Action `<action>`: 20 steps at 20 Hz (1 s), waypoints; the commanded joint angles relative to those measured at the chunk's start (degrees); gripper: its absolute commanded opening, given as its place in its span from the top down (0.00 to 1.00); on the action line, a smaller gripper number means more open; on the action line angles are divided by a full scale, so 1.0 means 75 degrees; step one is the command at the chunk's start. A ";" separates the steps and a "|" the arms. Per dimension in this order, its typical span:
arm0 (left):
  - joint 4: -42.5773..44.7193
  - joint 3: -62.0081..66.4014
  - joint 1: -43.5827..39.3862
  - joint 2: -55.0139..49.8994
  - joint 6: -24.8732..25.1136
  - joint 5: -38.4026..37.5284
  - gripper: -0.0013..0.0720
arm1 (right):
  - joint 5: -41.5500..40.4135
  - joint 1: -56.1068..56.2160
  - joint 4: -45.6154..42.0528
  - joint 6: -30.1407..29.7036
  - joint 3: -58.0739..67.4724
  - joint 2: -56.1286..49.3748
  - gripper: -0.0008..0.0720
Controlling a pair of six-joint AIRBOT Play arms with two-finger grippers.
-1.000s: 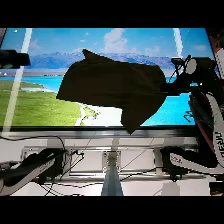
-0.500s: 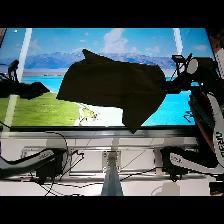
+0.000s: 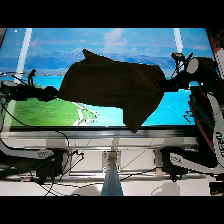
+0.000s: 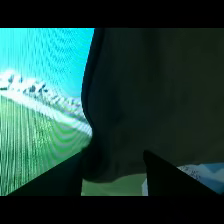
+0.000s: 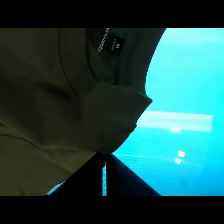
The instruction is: Fold the clothes and pants, and hang the long-sleeved shirts on hangers.
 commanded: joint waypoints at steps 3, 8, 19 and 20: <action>0.0070 0.0003 -0.0606 -0.0318 0.0414 0.0694 0.96 | -0.0009 -0.0015 -0.0603 -0.0085 0.0000 0.0006 0.98; 0.0105 0.0341 -0.0758 -0.0248 0.0536 0.0192 0.98 | 0.0583 -0.0058 -0.1212 -0.0466 -0.0245 0.0055 0.98; 0.0099 0.0527 -0.0758 0.1180 0.0586 0.0131 0.98 | -0.0323 -0.1335 -0.1107 0.0172 -0.1853 0.1670 0.54; 0.0096 0.0527 -0.0758 0.1189 0.0583 0.0128 0.98 | -0.0254 -0.1431 -0.0956 0.0149 -0.2113 0.1740 0.54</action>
